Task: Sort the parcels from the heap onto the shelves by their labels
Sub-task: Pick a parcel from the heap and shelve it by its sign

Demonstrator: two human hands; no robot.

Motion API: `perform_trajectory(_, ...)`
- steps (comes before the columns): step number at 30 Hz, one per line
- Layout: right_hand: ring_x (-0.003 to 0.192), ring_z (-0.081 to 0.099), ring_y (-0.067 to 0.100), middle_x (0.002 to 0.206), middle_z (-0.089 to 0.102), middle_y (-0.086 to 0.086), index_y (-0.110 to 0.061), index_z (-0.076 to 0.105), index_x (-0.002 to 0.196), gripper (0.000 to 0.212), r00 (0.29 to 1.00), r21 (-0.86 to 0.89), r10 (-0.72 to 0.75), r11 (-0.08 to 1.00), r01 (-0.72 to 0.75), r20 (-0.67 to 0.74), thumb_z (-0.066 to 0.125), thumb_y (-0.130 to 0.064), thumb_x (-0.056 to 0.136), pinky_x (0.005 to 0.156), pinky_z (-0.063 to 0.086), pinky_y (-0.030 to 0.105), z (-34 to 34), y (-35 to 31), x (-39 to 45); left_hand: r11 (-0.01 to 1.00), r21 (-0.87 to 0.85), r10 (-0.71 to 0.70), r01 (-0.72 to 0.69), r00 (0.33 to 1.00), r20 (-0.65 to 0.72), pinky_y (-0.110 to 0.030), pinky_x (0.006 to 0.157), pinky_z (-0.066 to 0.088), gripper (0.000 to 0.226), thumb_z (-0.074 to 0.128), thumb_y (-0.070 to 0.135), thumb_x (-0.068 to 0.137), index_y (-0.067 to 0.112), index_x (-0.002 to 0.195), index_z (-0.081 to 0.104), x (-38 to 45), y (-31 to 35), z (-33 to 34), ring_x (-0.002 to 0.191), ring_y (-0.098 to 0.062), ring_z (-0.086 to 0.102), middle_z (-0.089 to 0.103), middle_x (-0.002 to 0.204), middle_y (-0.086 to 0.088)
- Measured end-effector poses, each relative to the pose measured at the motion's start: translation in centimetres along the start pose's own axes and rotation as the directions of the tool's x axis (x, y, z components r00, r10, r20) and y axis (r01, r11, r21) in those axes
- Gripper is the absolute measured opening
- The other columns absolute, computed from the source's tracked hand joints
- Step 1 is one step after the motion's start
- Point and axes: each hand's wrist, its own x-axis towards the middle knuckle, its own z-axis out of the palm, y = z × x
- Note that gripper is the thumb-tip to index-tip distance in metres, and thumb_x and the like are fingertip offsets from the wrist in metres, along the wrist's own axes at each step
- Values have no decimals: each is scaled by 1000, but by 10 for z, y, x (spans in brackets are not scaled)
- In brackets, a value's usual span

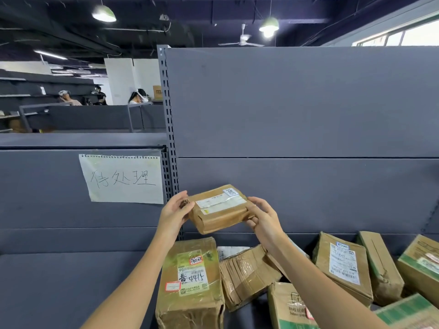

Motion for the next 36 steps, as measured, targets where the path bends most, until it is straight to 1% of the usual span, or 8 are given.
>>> perform_trajectory(4,88,70,26,109,73,18,-8,61,115,24,1000,2,-17,1000,17,-9,62,0,93,79,59,37,0,-3,-2,999,24,-47,47,999,19,-38,98,53,49,64,-3,92,15,137,57,1,1,5,115,-23,65,69,123,-5)
perform_trajectory(11,94,71,24,110,73,15,-9,63,112,20,998,-12,-18,1000,18,-62,63,-1,94,77,60,31,-8,-3,-2,991,128,-38,28,996,77,-35,92,55,37,69,0,89,22,118,66,-2,-2,8,113,-23,66,71,119,-7)
perform_trajectory(19,93,71,22,110,71,12,-16,59,121,31,999,-19,23,1000,-24,-38,59,-1,95,70,58,27,-10,-3,-2,994,62,-91,86,991,94,-35,75,57,35,60,5,97,21,127,63,-3,-2,12,107,-23,67,69,122,-7)
perform_trajectory(22,73,66,12,93,71,3,-25,58,128,36,995,-89,84,992,-88,-46,58,-7,97,57,52,24,-10,-4,-2,993,56,-110,106,990,91,-42,93,54,41,54,3,99,26,131,62,1,-1,13,110,-22,65,68,125,-5)
perform_trajectory(24,54,59,6,74,68,-4,-25,60,125,29,991,-82,130,988,-132,-26,59,-14,99,51,47,21,-10,-7,-3,989,102,-116,105,988,104,-38,103,49,44,51,6,100,33,134,61,3,0,14,117,-17,63,64,132,2)
perform_trajectory(28,55,45,11,69,60,-2,-15,61,127,29,989,-90,146,985,-144,17,56,-29,102,59,45,27,-11,-10,0,960,280,-67,25,987,143,-15,90,42,43,49,17,104,33,144,52,-3,7,16,121,-1,51,50,137,18)
perform_trajectory(32,59,39,15,63,48,1,-7,72,110,41,982,-138,179,976,-169,64,59,-44,98,62,44,29,-11,-13,-2,944,330,-34,-13,990,134,-30,112,35,39,57,27,101,38,139,56,1,6,14,136,-7,45,52,144,9)
perform_trajectory(36,57,57,13,71,67,4,-12,74,107,36,978,-227,206,955,-193,38,67,-44,93,55,49,27,-9,-16,-3,931,365,-28,-28,989,147,-40,115,38,35,60,34,99,44,132,60,5,9,13,134,-8,49,56,142,9)
